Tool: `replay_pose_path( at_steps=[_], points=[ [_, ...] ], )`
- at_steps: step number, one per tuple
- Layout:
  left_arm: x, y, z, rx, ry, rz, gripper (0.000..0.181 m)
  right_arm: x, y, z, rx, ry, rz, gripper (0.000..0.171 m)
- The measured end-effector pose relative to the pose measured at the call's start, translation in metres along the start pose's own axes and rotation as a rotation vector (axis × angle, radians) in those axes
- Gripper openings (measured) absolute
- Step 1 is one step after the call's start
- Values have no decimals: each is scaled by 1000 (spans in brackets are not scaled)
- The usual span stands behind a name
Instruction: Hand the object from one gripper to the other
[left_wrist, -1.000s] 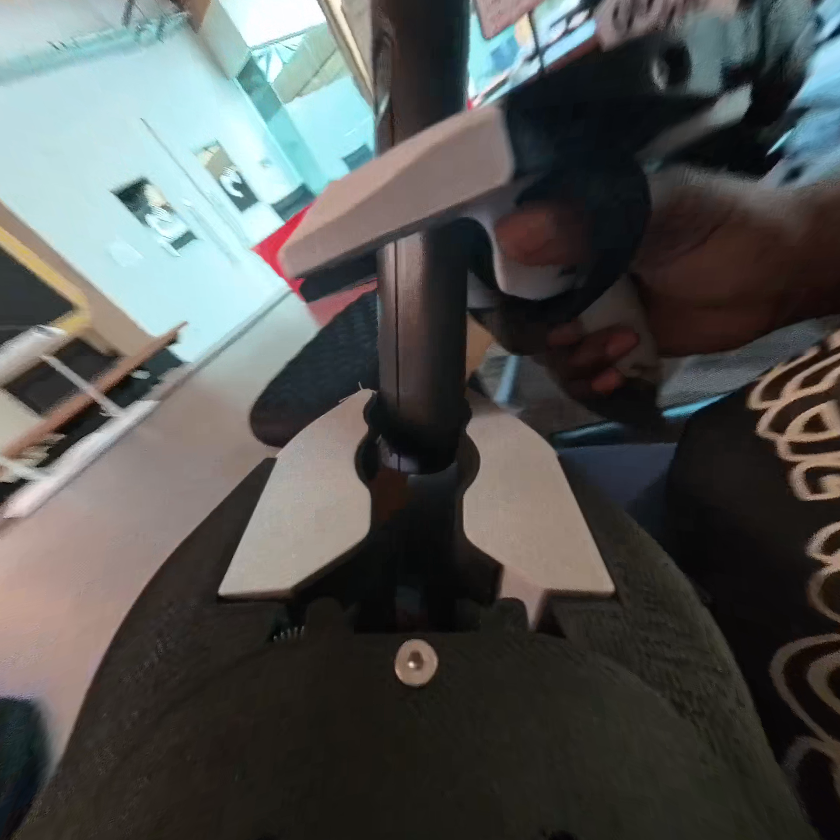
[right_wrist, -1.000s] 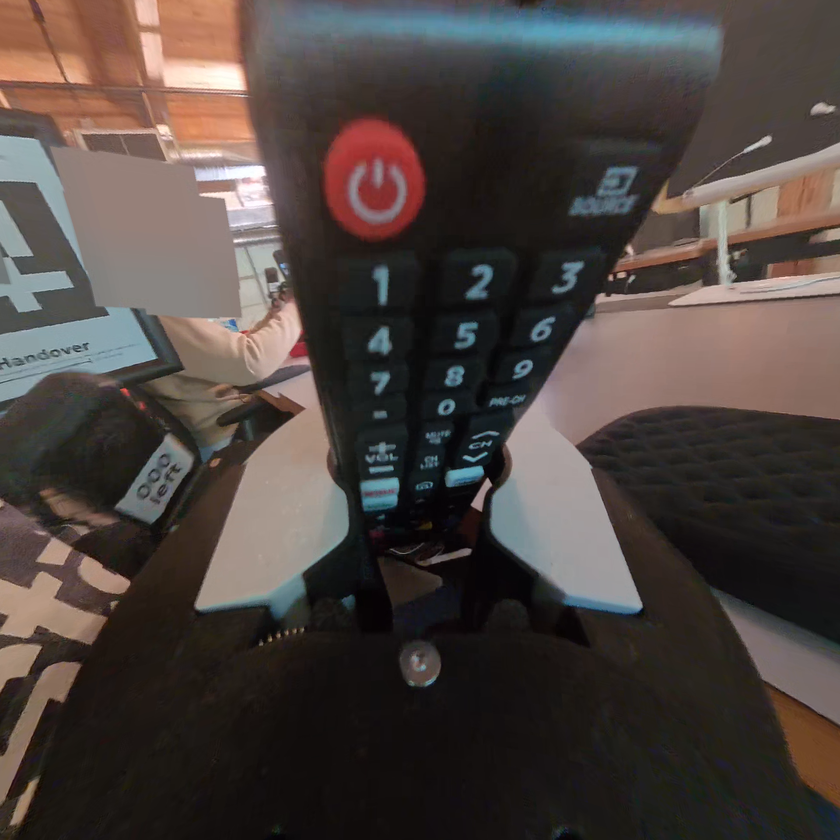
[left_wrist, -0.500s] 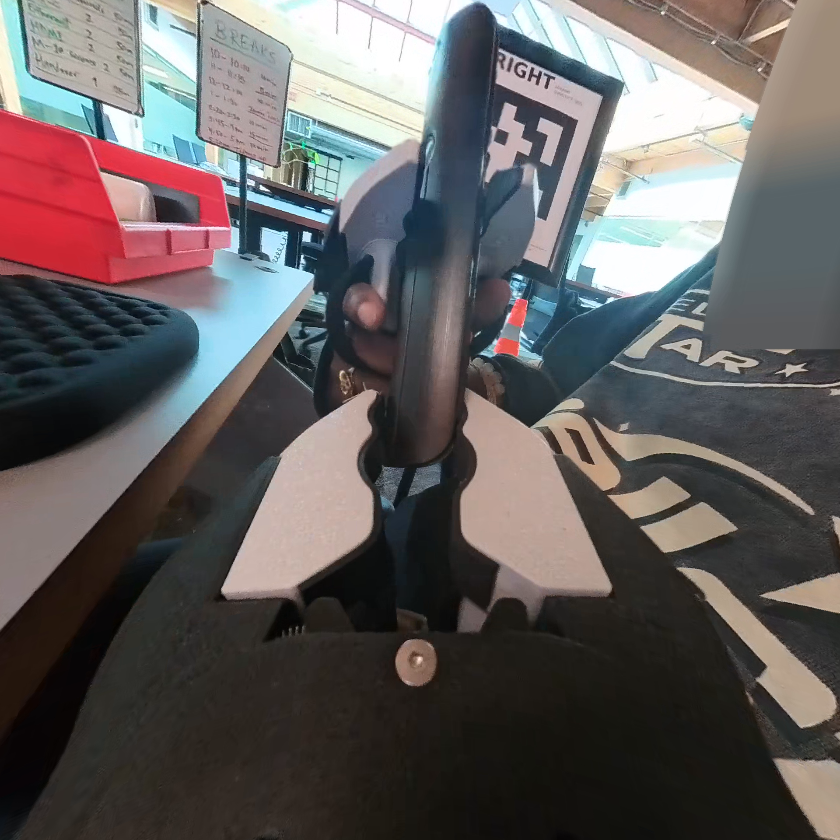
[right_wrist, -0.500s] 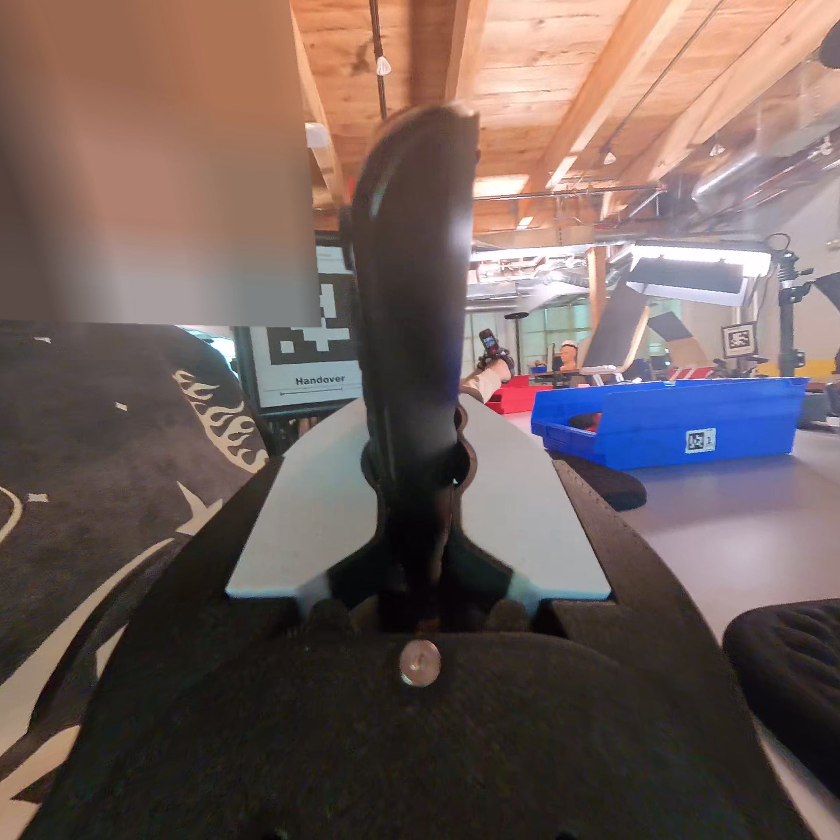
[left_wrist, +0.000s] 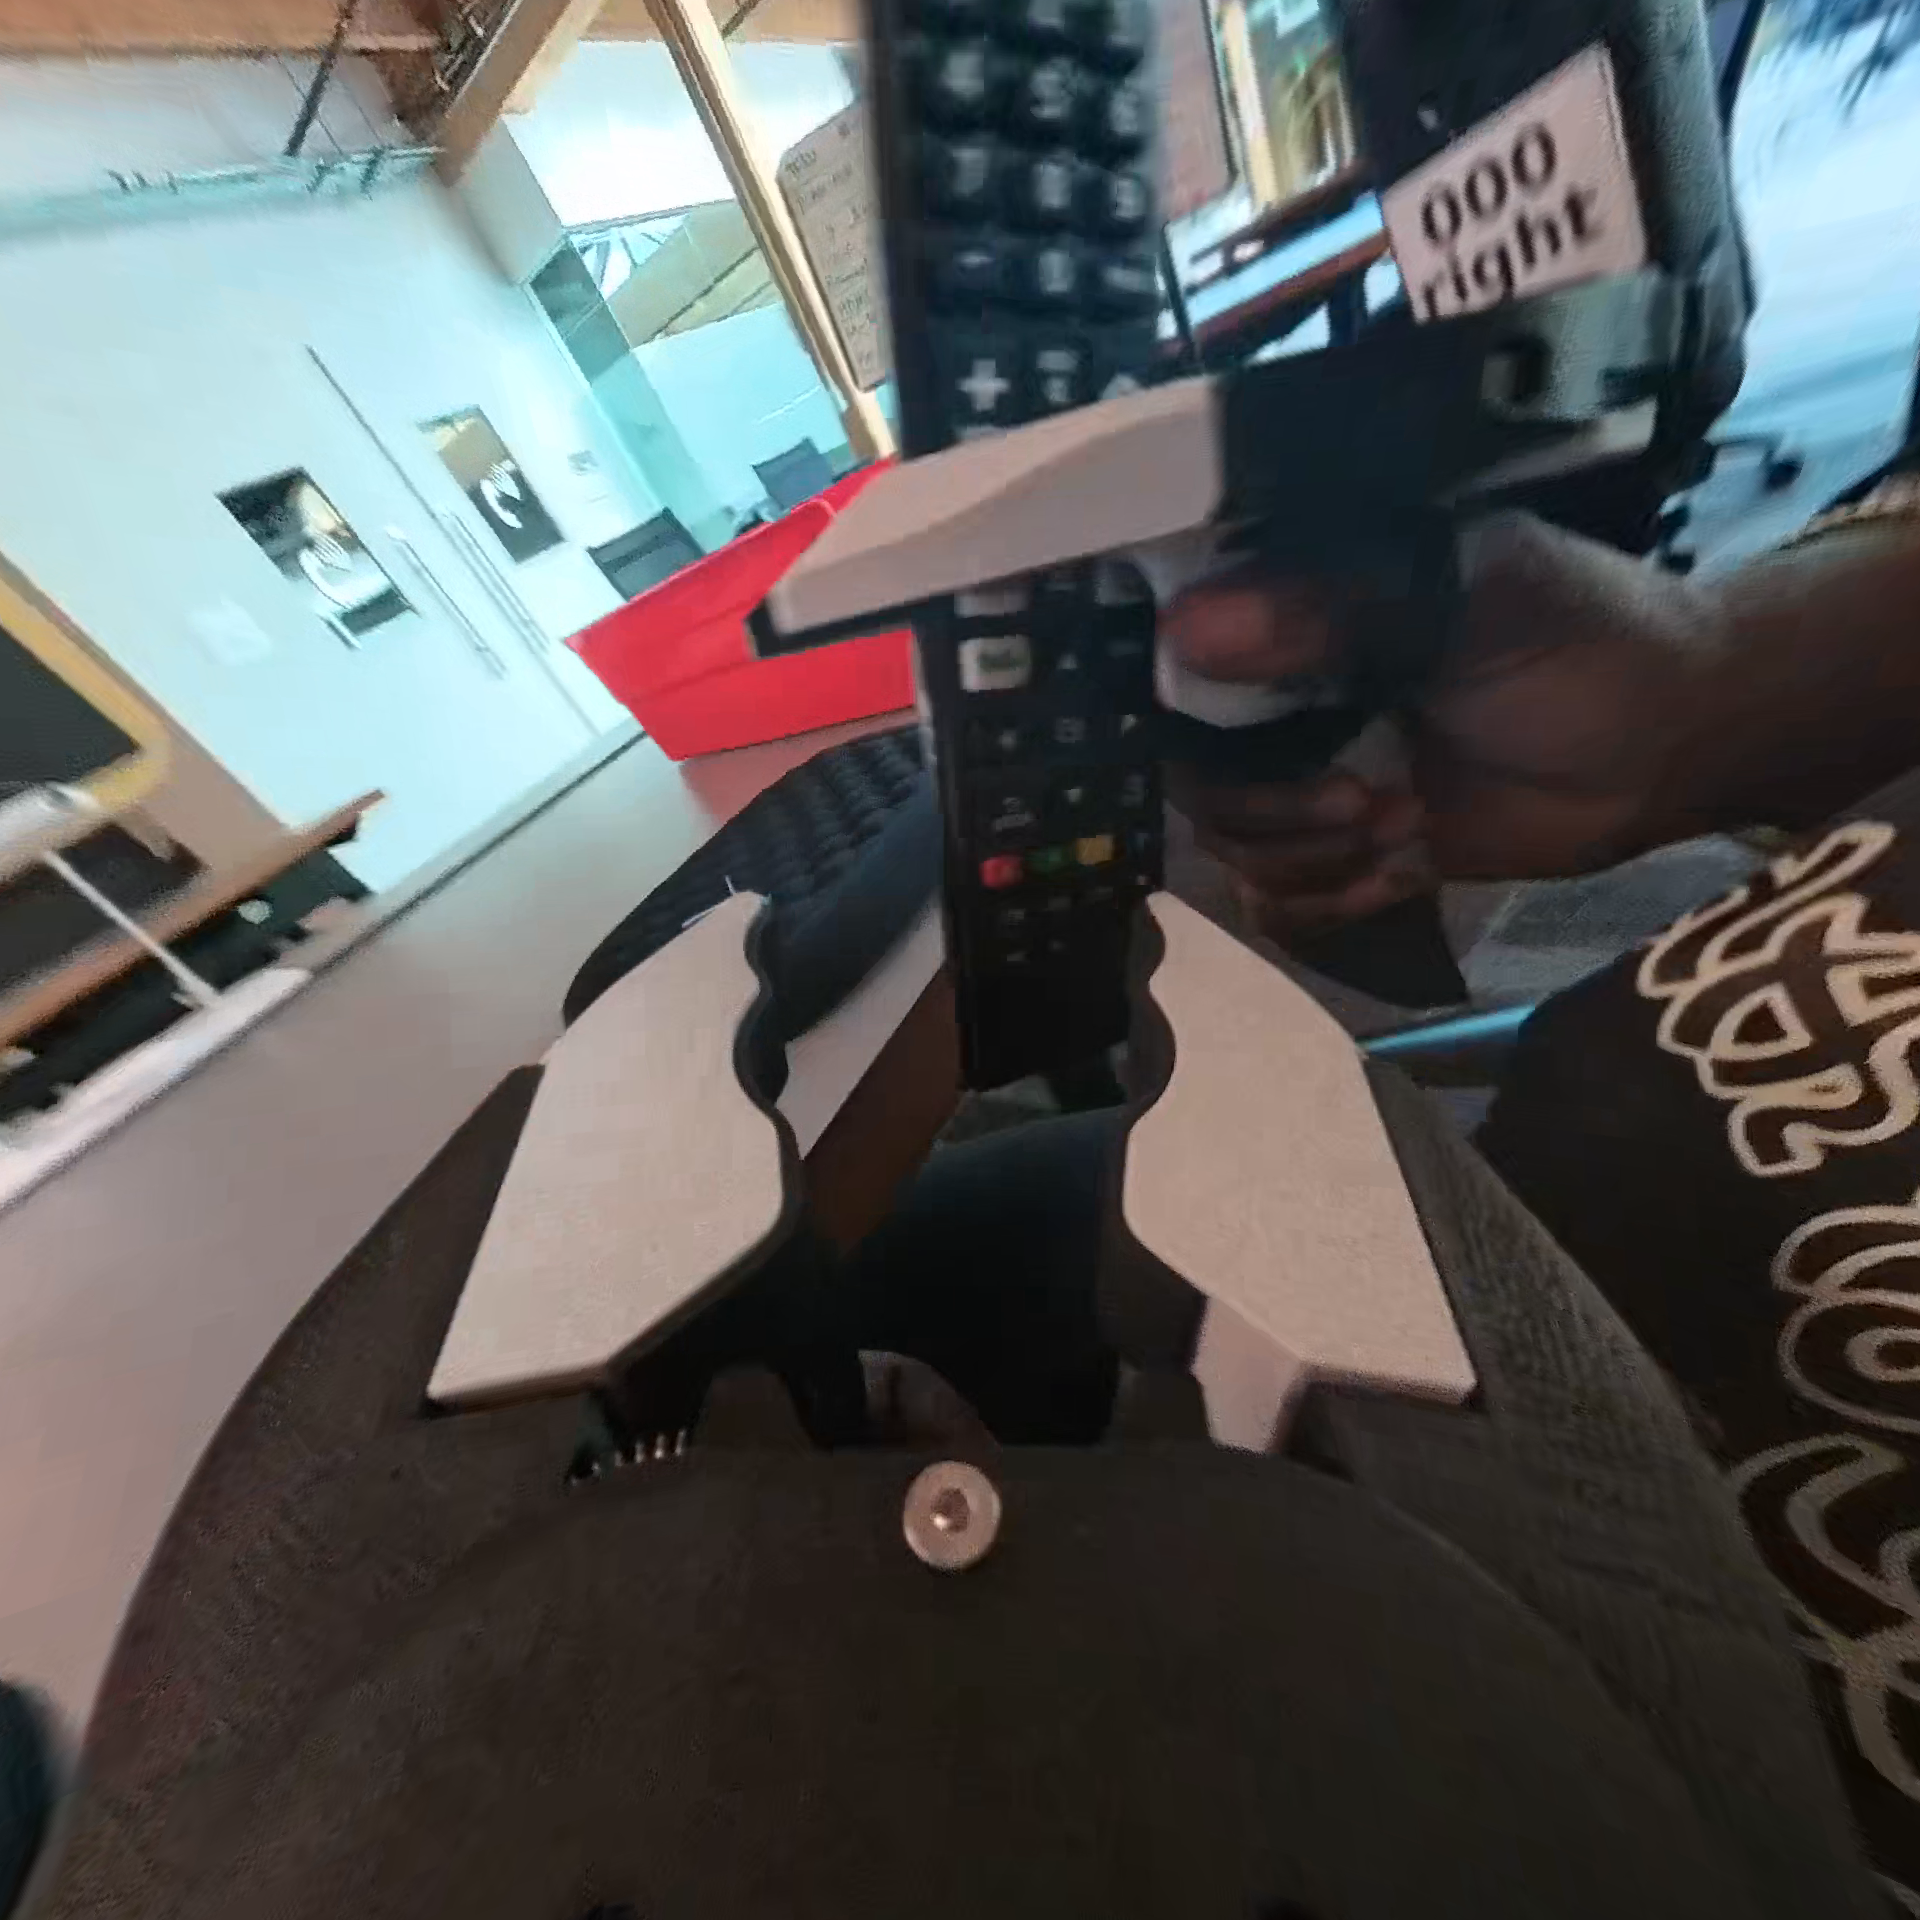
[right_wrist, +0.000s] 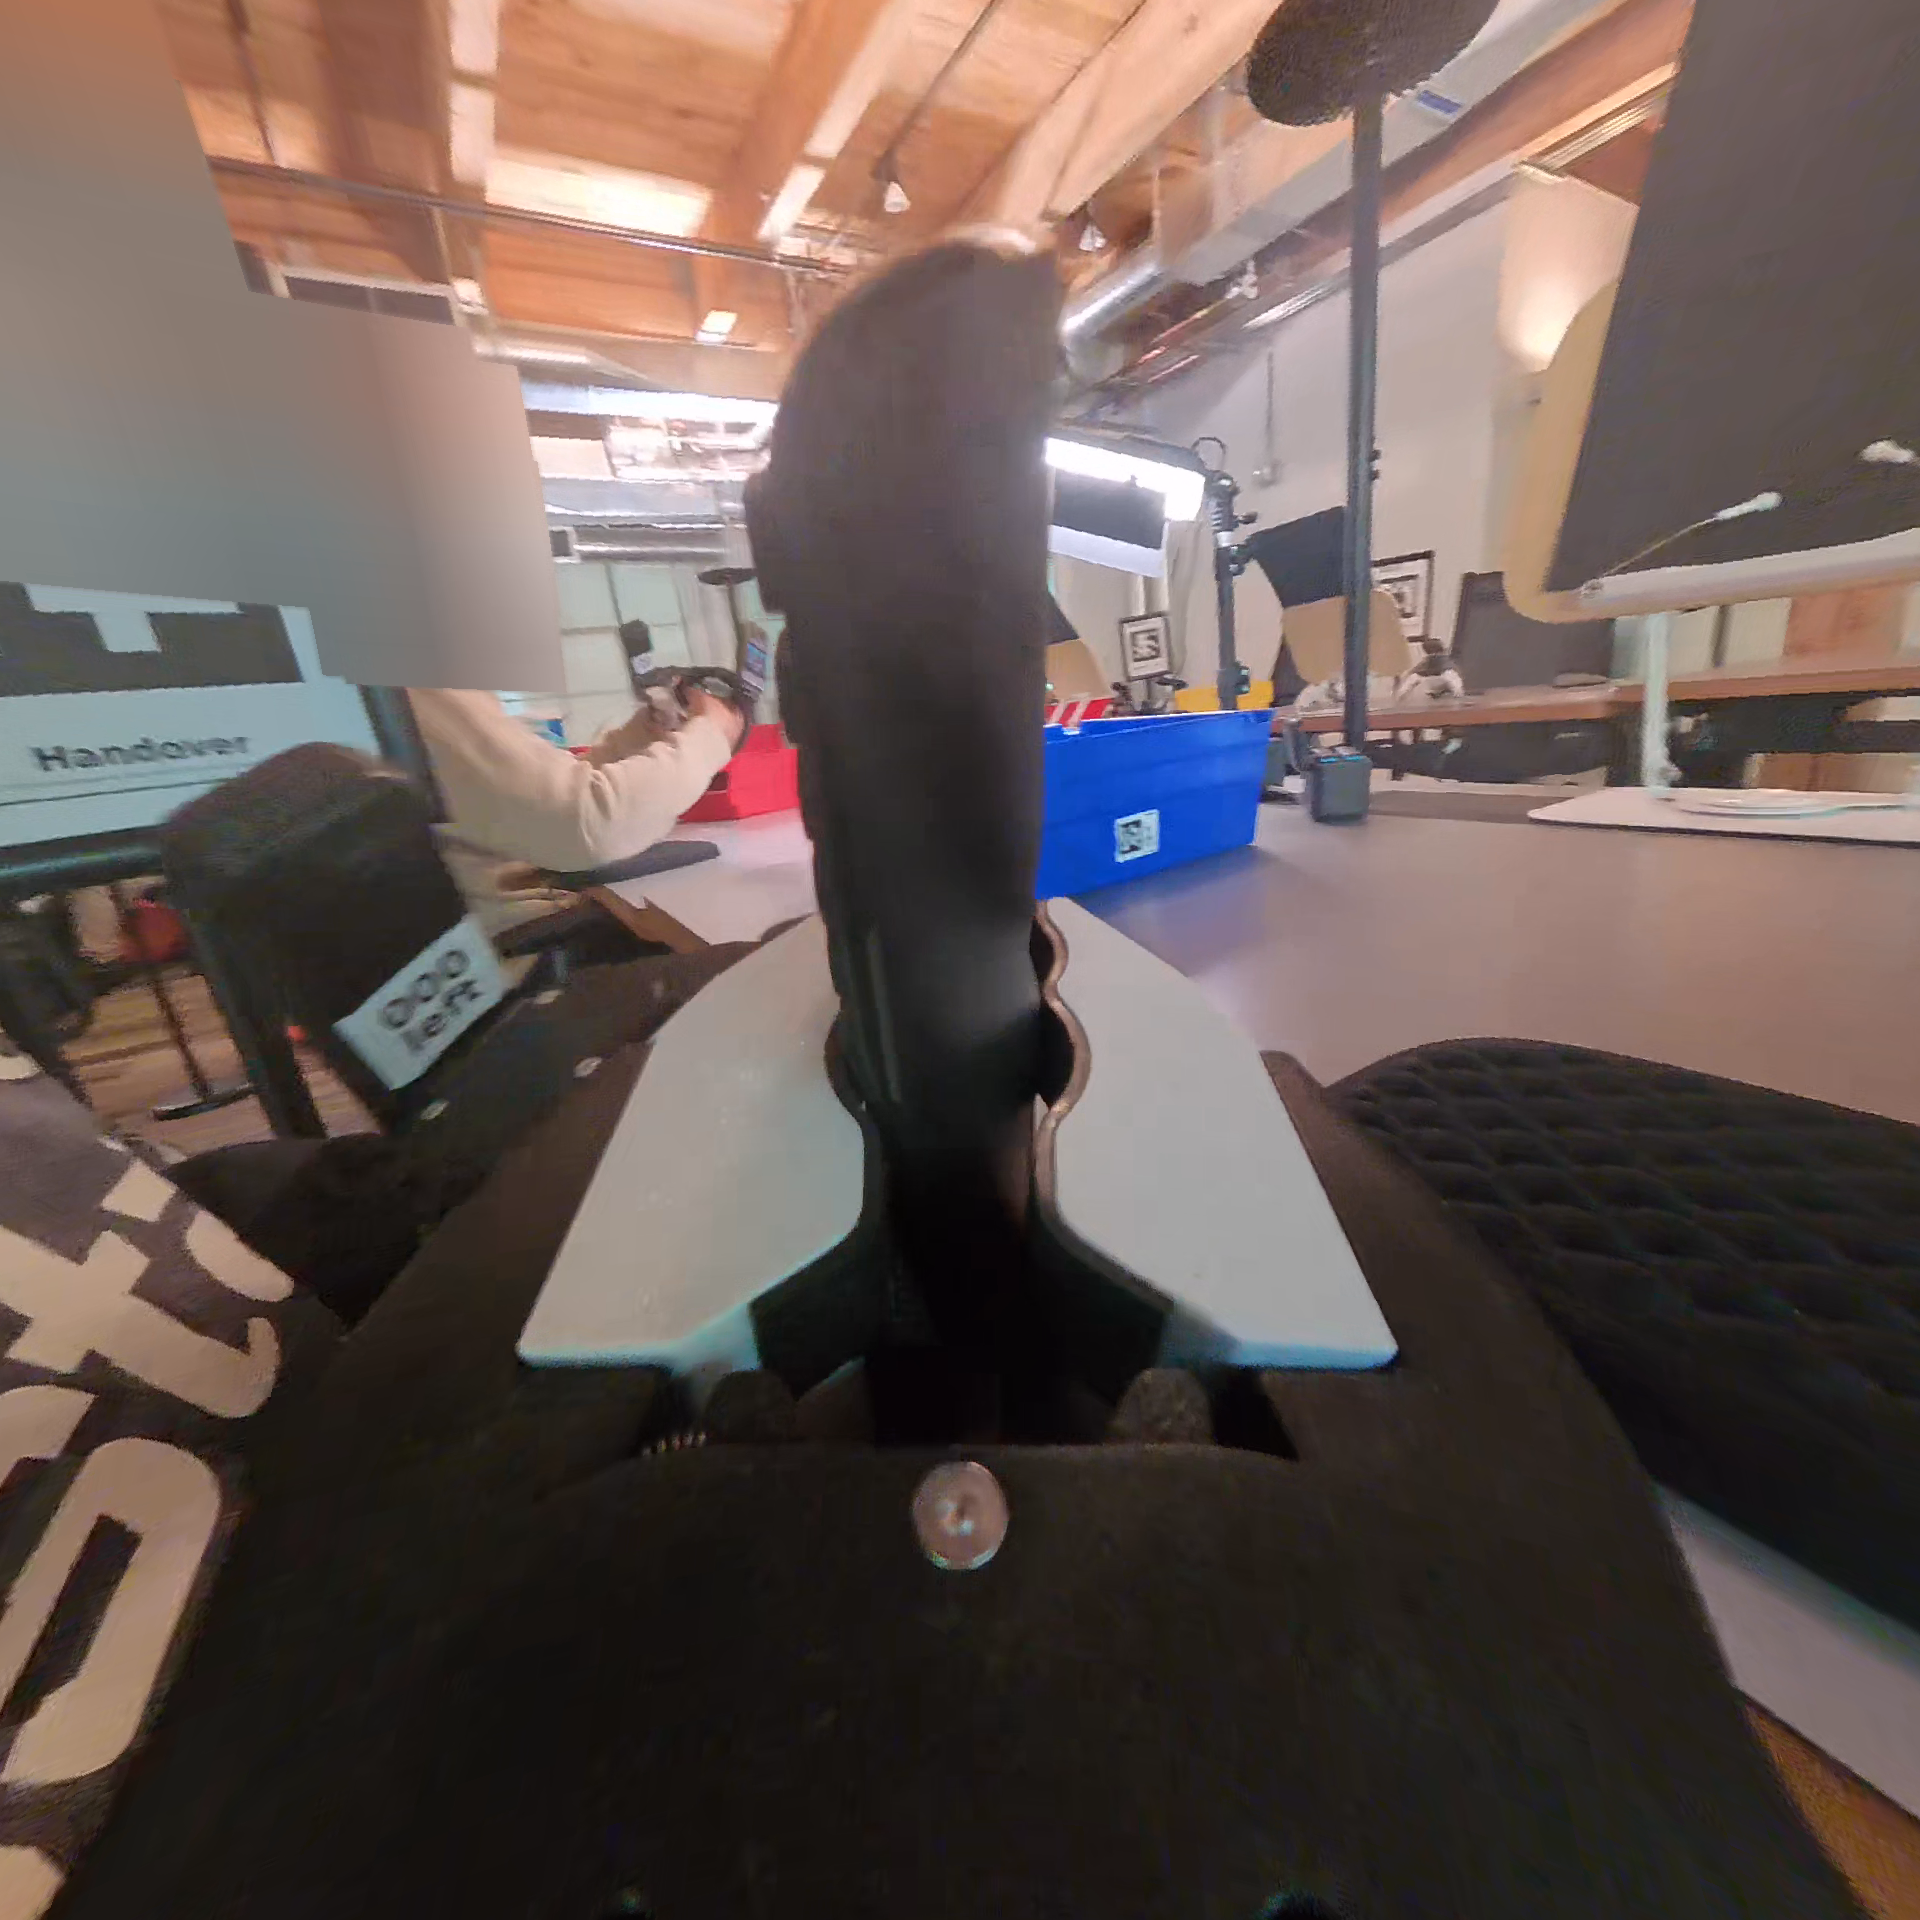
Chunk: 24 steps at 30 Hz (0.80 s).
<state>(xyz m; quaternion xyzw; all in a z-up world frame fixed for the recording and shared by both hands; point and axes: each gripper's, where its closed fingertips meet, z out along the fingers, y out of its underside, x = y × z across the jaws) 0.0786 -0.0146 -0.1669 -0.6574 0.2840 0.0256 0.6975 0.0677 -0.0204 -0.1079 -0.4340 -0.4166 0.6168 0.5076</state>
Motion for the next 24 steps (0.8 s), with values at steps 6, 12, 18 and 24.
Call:
replay_pose_path(
  at_steps=[6,12,18,24],
  points=[
    [7,17,8,-120,-79,228,71,-6,-4,0,69,25,-23,27],
    [9,20,8,-147,-49,121,51,-8,12,5,16,41,8,28],
    [23,8,5,-57,147,-166,50,-26,1,4,60,-197,134,36],
    [47,-22,-9,97,474,-451,50,-49,-17,-15,99,-533,245,61]
  ],
)
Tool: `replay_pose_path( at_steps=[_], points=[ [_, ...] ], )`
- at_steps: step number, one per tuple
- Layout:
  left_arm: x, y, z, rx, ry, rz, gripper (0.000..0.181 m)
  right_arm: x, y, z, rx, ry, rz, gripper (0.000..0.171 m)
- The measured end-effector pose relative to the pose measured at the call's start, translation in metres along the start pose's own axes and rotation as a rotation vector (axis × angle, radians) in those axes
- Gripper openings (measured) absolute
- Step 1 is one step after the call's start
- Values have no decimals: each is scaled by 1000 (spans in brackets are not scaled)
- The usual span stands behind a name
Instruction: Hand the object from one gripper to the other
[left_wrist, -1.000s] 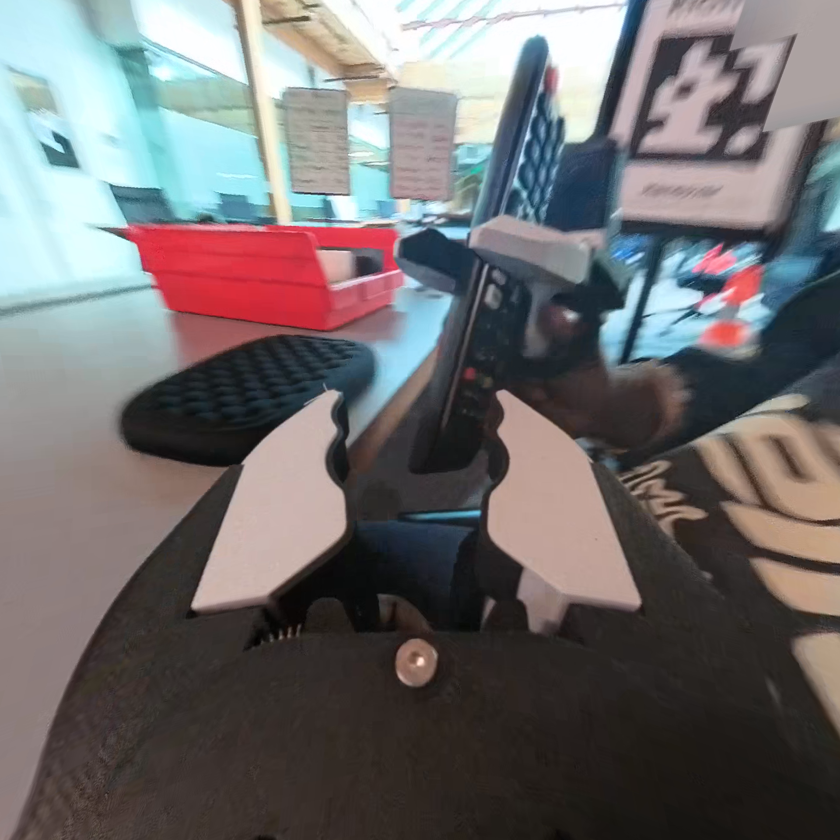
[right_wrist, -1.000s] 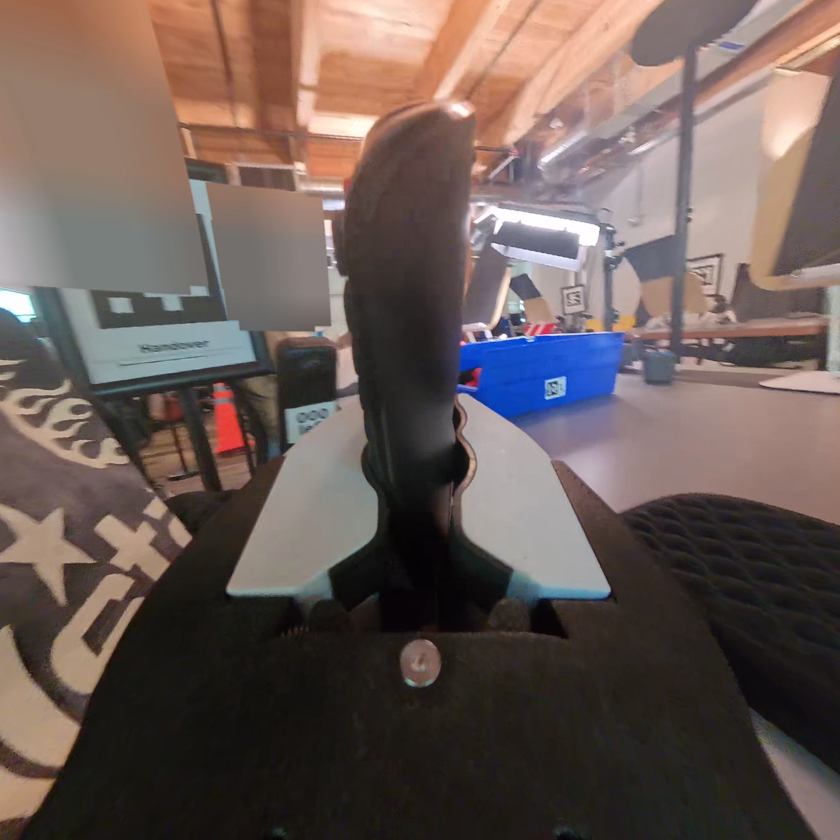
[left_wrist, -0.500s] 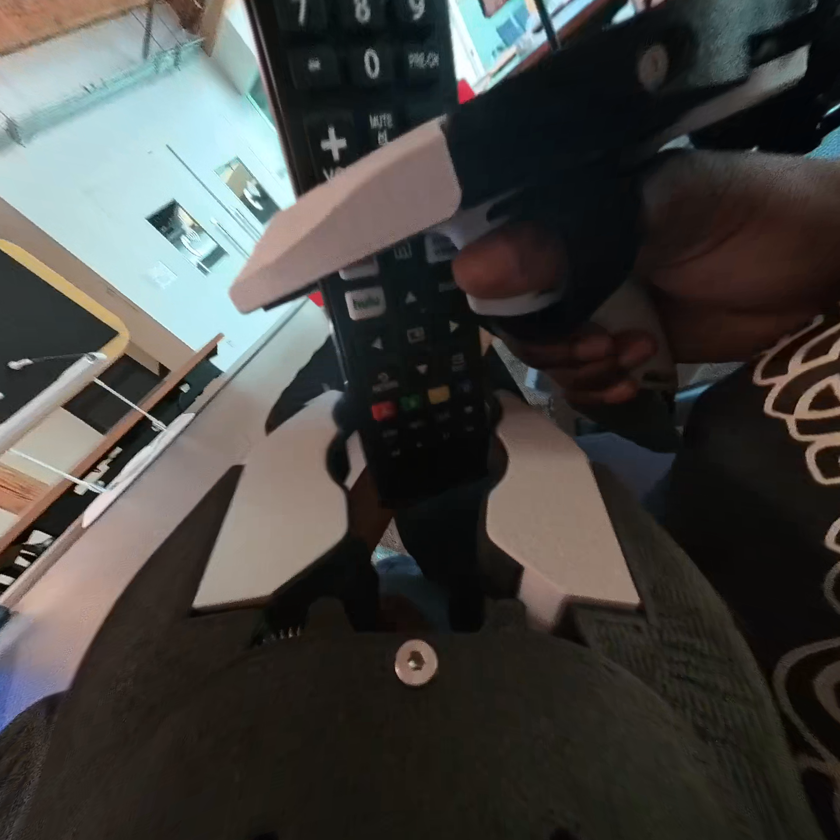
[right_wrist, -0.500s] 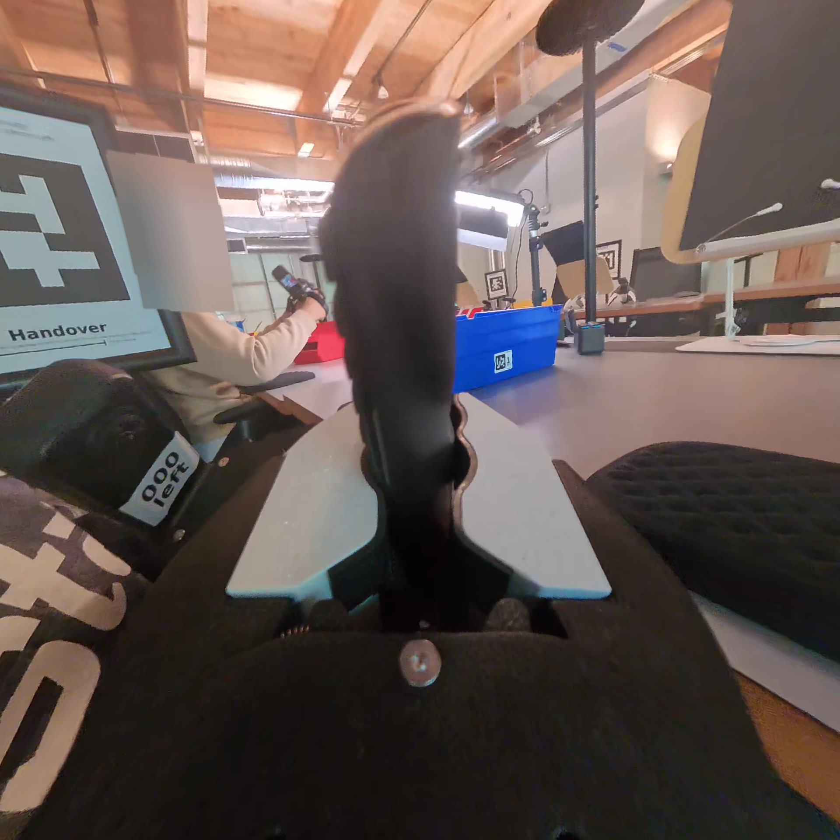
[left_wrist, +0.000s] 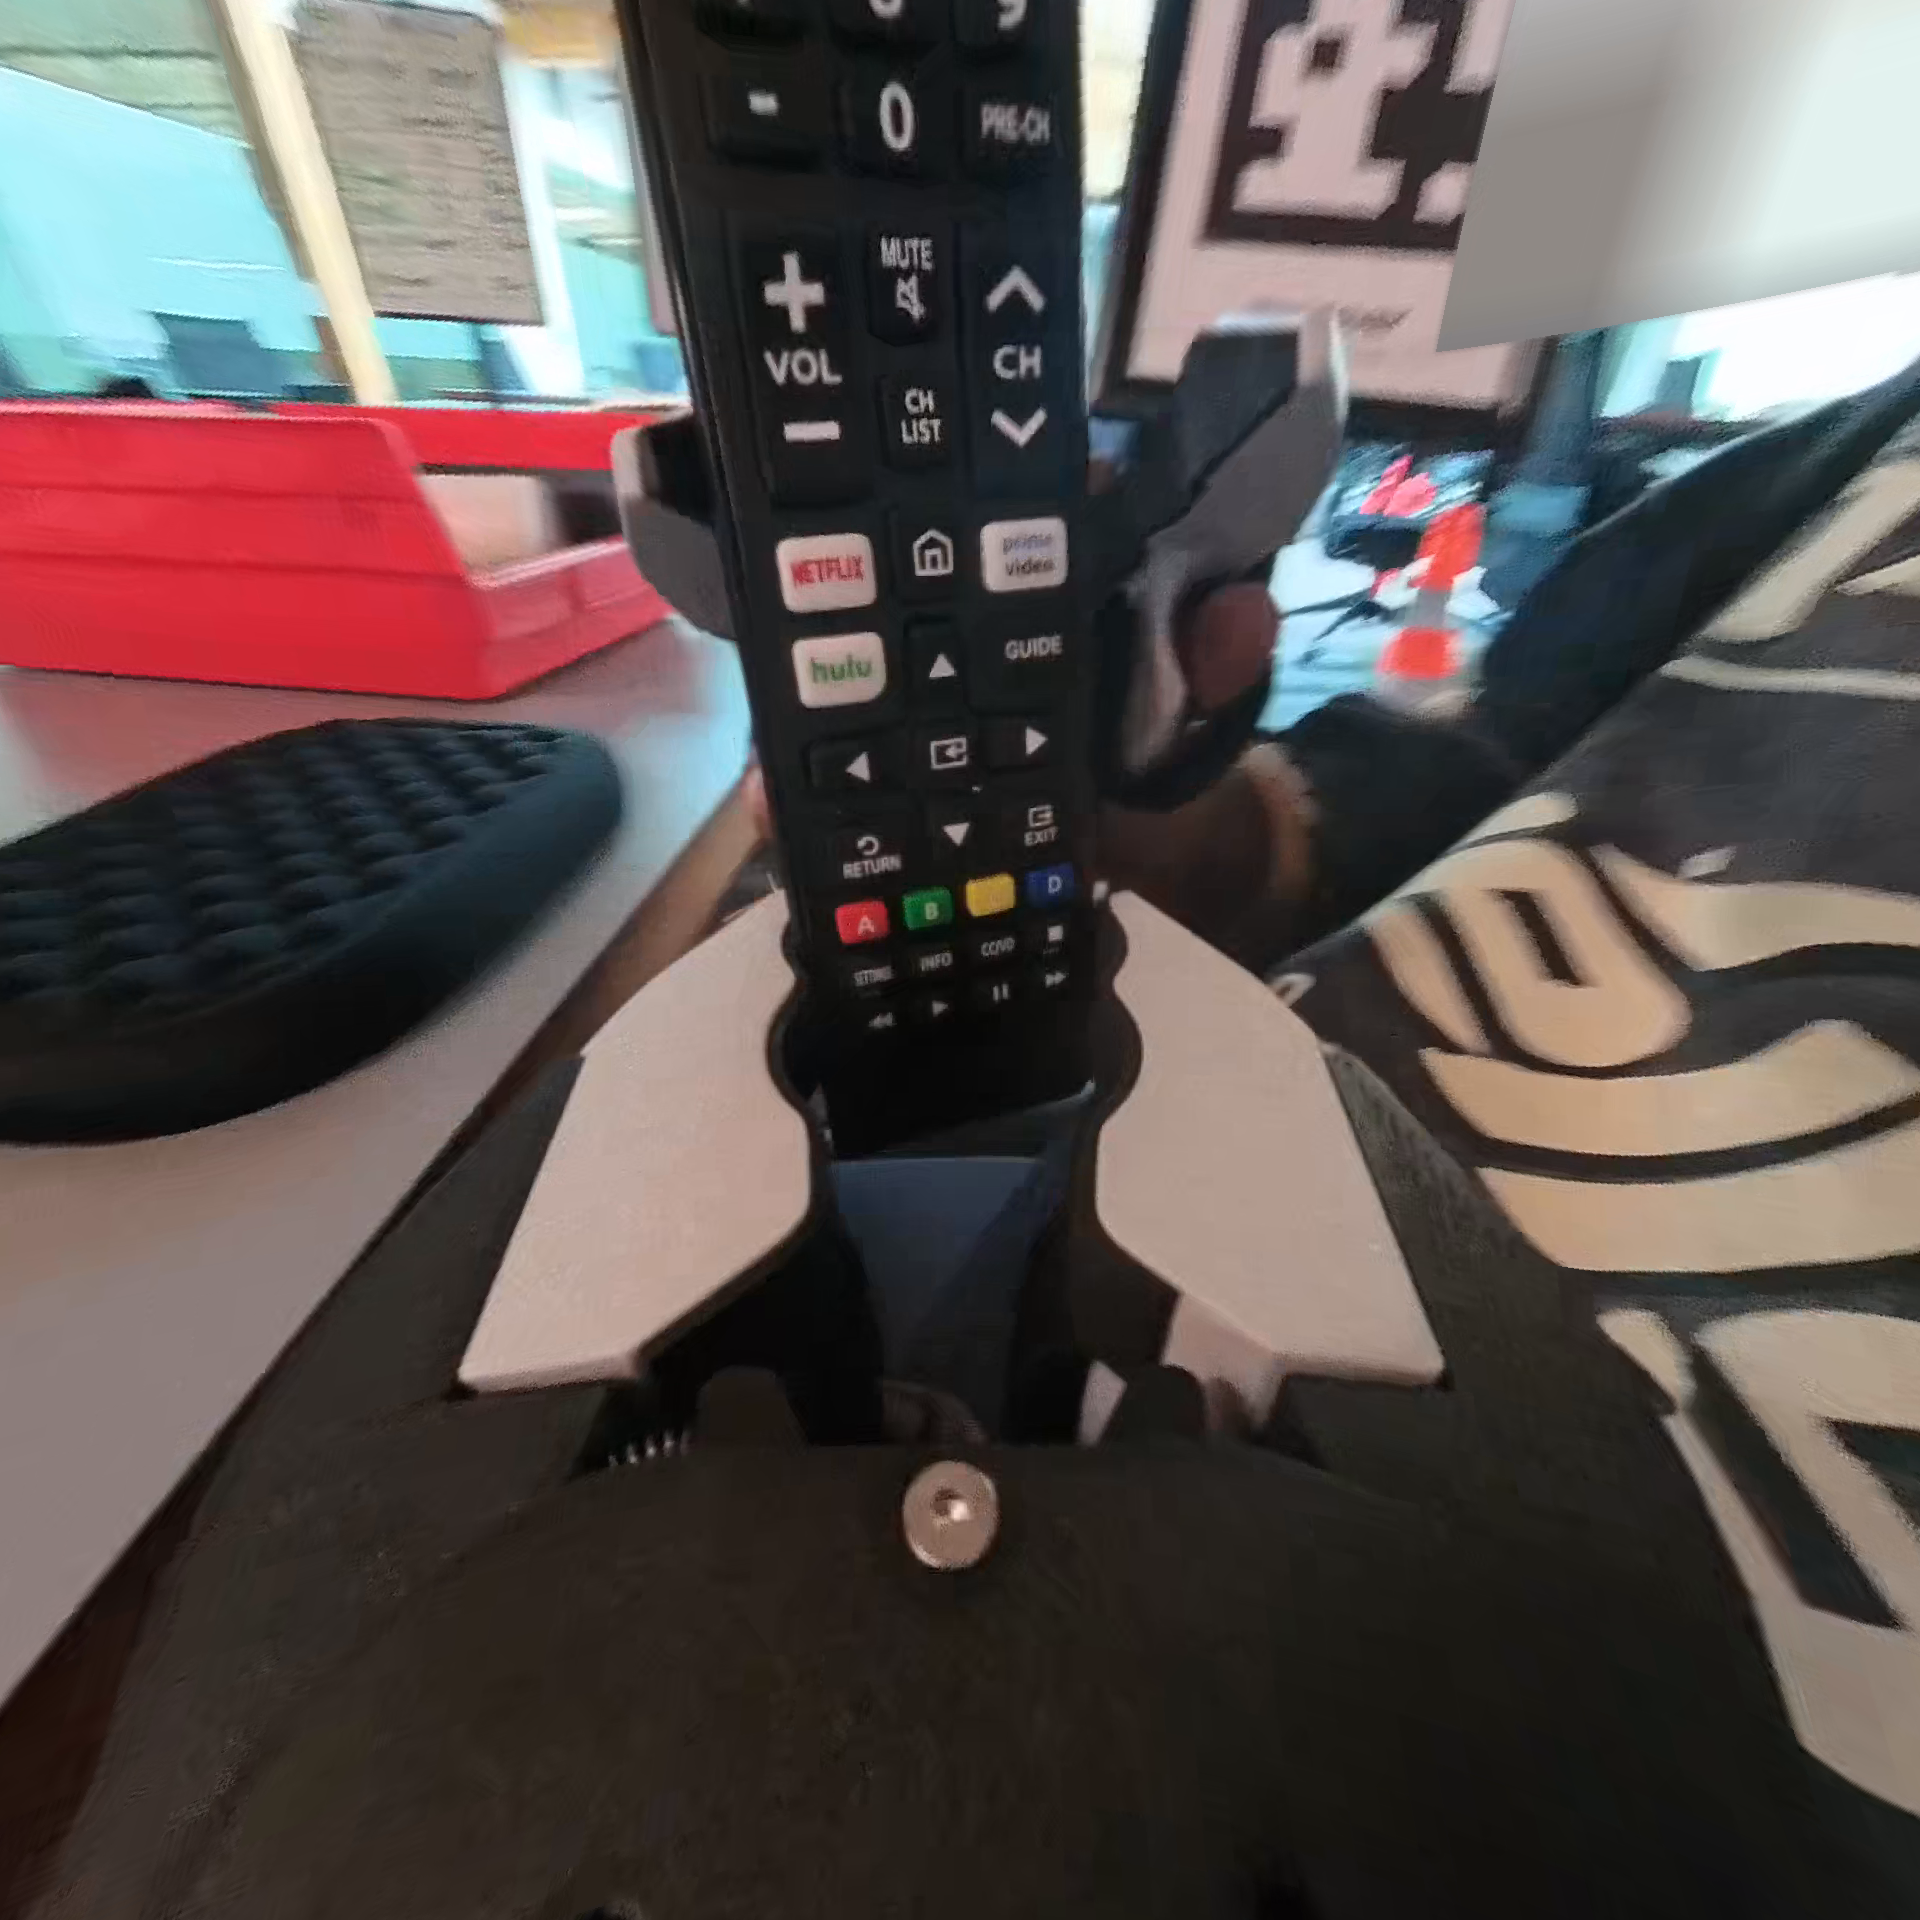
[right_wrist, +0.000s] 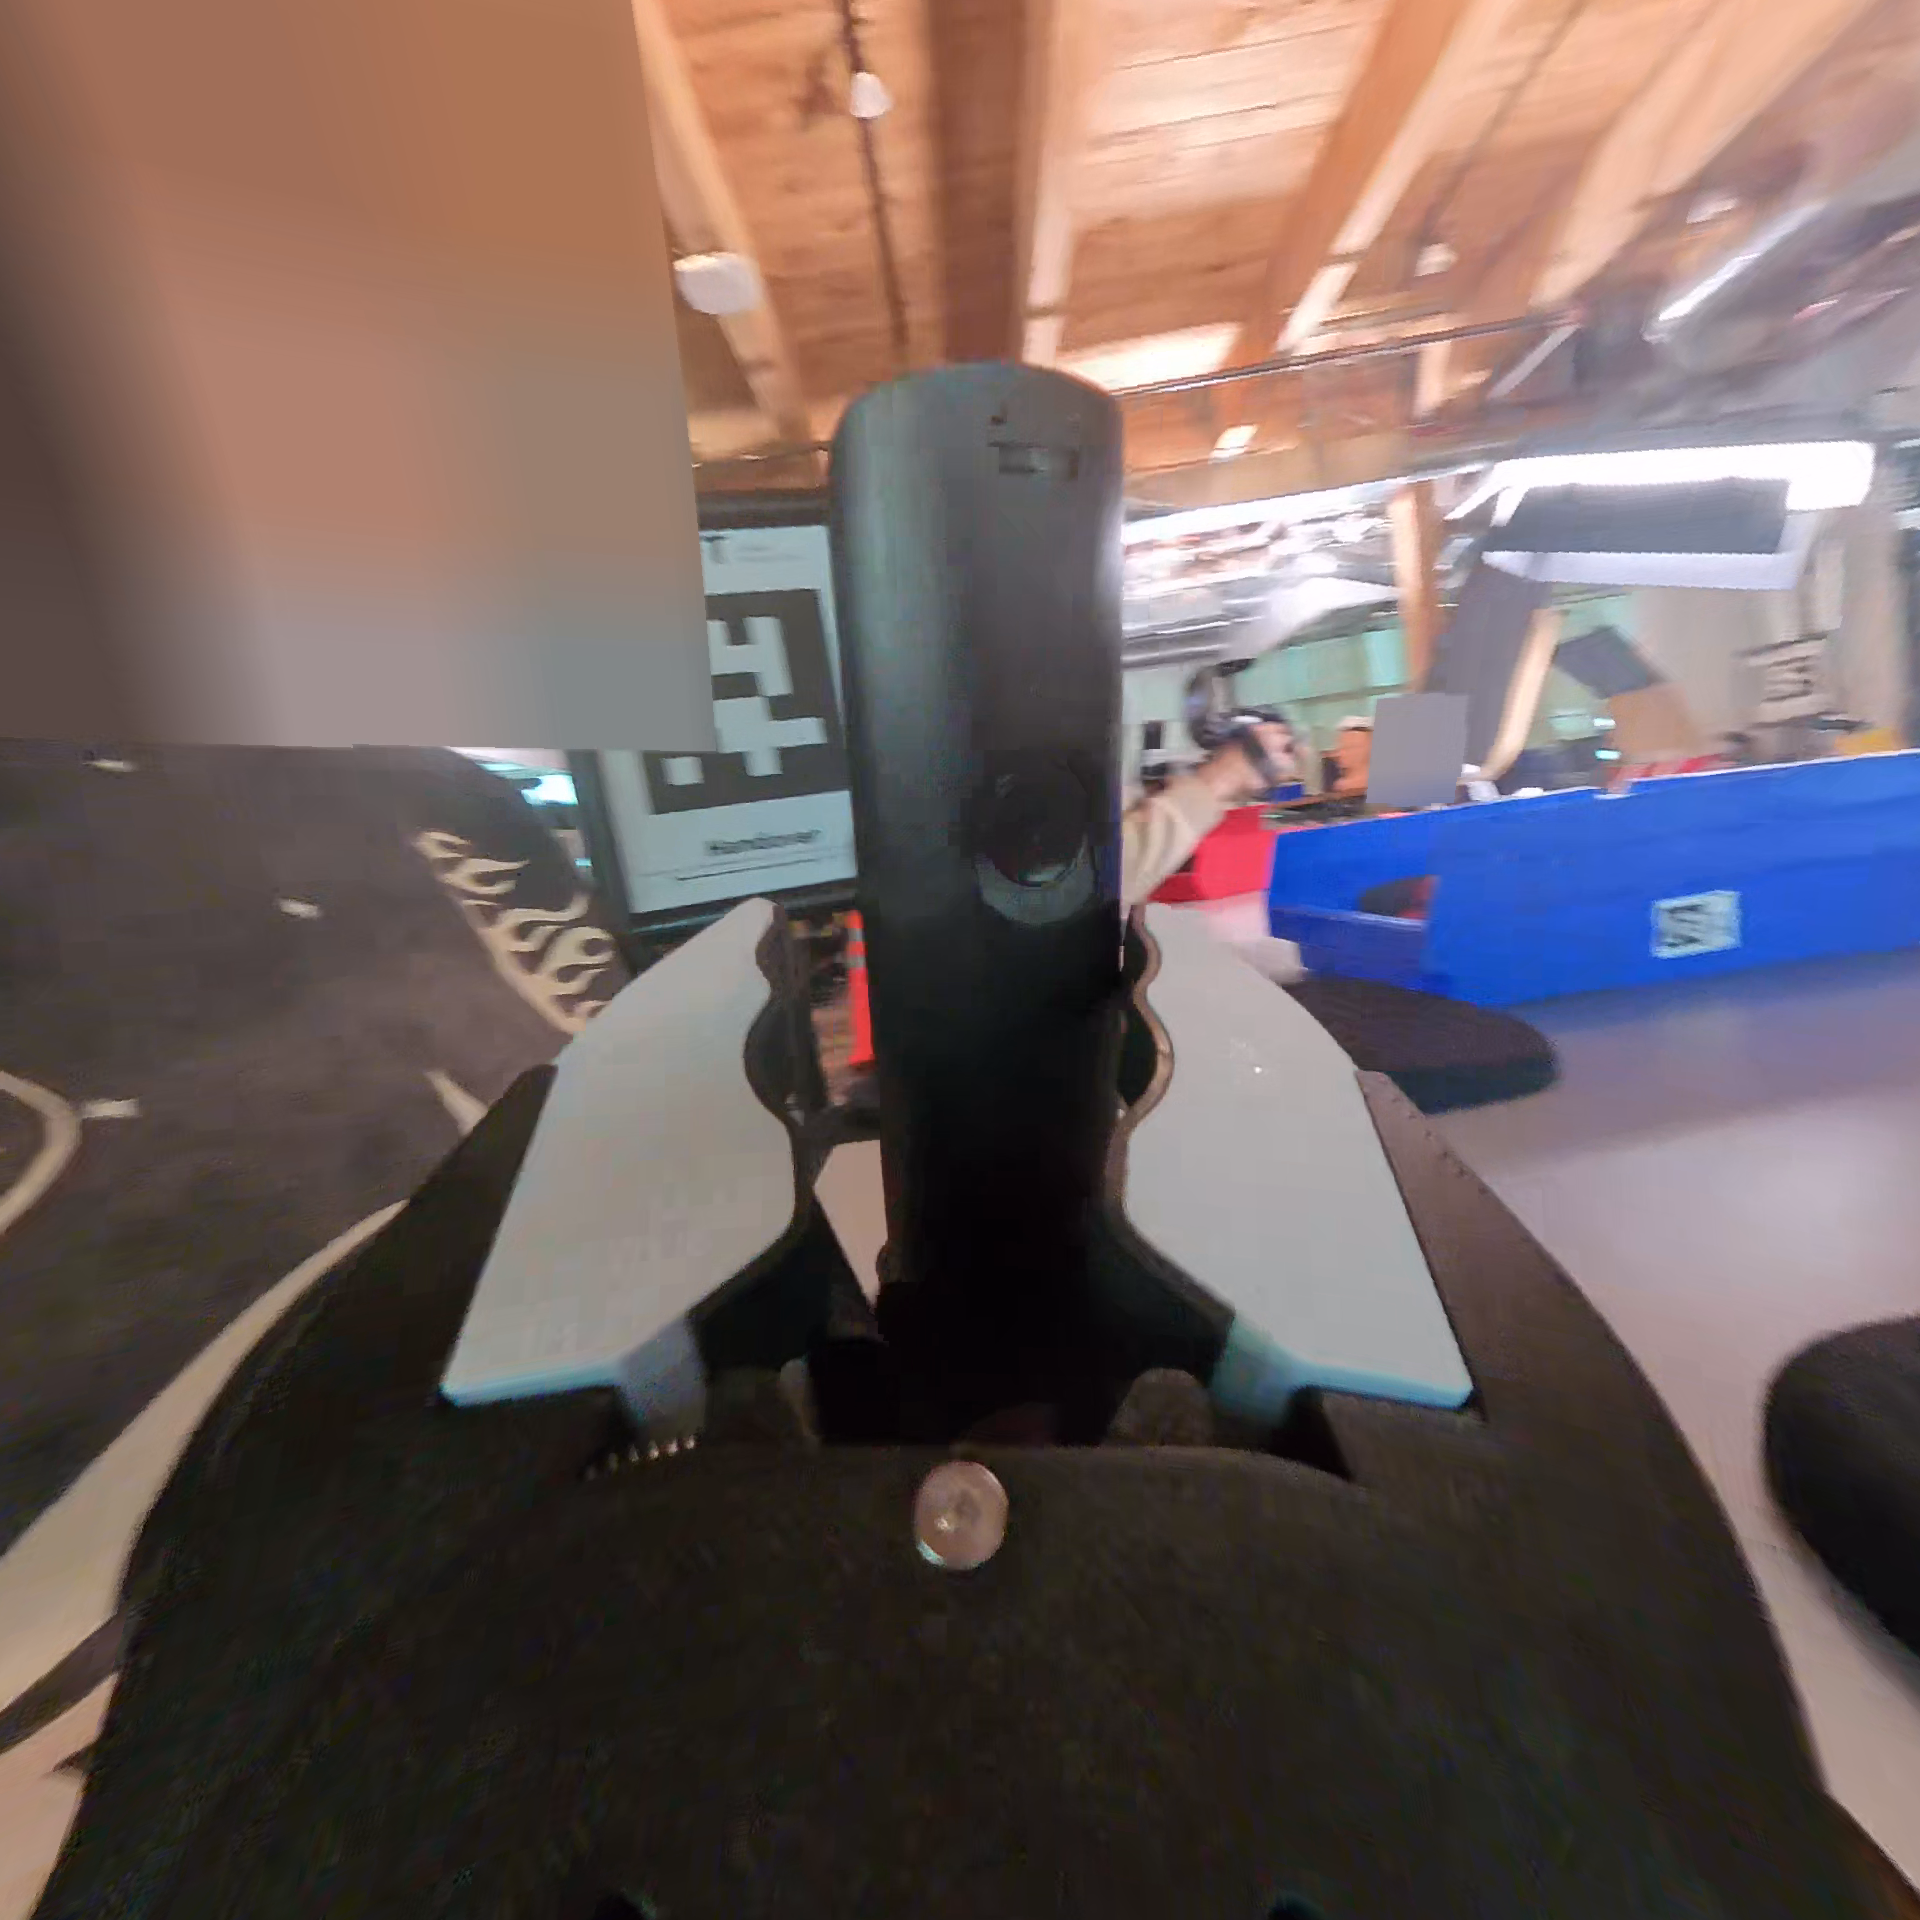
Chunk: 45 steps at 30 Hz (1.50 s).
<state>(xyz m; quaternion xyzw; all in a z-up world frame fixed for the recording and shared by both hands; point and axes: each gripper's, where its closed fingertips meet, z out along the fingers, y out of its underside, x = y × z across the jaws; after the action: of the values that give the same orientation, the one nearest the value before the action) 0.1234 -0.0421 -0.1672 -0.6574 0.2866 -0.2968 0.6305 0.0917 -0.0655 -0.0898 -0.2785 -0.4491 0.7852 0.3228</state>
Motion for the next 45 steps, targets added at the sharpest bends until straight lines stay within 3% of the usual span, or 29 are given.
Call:
replay_pose_path(
  at_steps=[5,12,15,20,23,25,29,32,35,38,45],
  points=[
    [26,-6,-4,32,219,-112,50,-11,-7,-4,17,-115,85,59],
    [29,-1,-1,-5,231,-120,50,-12,2,-1,-31,-105,79,51],
    [3,1,1,0,44,-66,55,4,-1,-3,-15,30,-13,51],
    [-33,-2,-6,-23,-327,211,63,39,-3,-11,8,395,-261,50],
    [-45,1,-8,-67,-472,326,52,42,3,-10,7,465,-294,51],
    [-46,3,-9,-82,-488,368,40,40,8,-6,-20,473,-314,51],
    [-42,1,-10,-49,-421,290,33,39,8,-5,-29,467,-325,50],
    [-19,-10,-8,58,-175,110,31,24,1,-3,-8,279,-258,42],
    [7,-17,-10,106,90,-69,27,11,1,-4,-40,86,-95,49],
    [19,-14,-12,89,211,-130,26,3,7,-4,-80,-3,7,50],
    [31,27,-7,-202,283,-161,26,-2,57,1,-377,-20,-47,46]
  ],
)
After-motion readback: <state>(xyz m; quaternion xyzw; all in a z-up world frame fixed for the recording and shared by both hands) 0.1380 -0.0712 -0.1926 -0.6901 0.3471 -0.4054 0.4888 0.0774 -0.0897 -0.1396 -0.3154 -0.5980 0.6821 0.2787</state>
